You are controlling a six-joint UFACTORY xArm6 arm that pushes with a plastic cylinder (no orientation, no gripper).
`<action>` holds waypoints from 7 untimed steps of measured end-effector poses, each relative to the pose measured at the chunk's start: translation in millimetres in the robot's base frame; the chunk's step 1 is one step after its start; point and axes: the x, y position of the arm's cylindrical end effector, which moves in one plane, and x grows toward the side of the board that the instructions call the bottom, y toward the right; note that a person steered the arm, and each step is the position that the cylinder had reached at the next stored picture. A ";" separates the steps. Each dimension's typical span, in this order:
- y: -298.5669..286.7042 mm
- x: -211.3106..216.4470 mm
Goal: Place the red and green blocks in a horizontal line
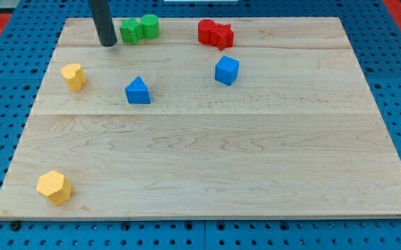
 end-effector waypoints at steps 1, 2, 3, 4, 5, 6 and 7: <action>-27.8 -23.1; -16.9 -65.4; 6.2 -72.2; 35.8 -72.6; 68.7 -72.0; 89.5 -71.9; 91.4 -73.2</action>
